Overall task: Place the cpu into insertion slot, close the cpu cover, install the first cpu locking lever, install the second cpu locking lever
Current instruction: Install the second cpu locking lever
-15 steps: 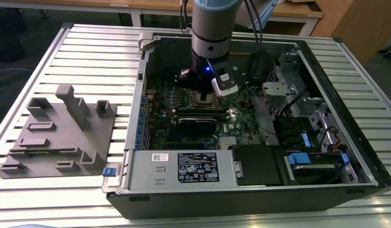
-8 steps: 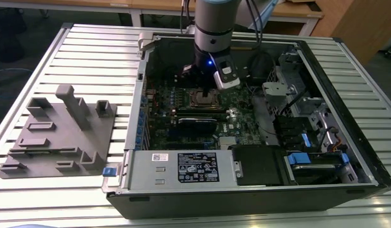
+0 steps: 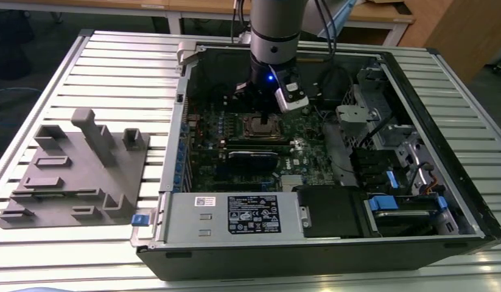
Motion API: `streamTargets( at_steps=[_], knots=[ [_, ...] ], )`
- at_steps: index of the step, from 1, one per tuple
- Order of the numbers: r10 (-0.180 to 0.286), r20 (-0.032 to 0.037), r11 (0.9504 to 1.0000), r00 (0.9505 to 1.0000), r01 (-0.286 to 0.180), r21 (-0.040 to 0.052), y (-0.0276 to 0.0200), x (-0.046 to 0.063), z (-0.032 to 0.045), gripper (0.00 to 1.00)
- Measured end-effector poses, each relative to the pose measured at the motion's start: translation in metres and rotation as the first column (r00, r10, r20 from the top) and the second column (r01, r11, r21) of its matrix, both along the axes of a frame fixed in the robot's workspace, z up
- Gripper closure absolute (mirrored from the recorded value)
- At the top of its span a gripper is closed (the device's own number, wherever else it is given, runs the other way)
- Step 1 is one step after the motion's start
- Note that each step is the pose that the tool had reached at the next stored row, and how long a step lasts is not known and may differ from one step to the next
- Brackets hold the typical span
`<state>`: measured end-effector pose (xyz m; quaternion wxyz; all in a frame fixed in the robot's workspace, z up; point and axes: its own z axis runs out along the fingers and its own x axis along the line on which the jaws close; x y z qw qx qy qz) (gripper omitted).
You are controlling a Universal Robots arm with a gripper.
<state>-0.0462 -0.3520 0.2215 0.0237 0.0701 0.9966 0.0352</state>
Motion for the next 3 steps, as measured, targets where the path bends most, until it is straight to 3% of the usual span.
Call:
streamTargets(
  at_steps=[3],
  knots=[
    [0.0, 0.0, 1.0, 1.0, 0.0, -0.0002, 0.0, 0.0, 0.0, 0.89]
  ],
)
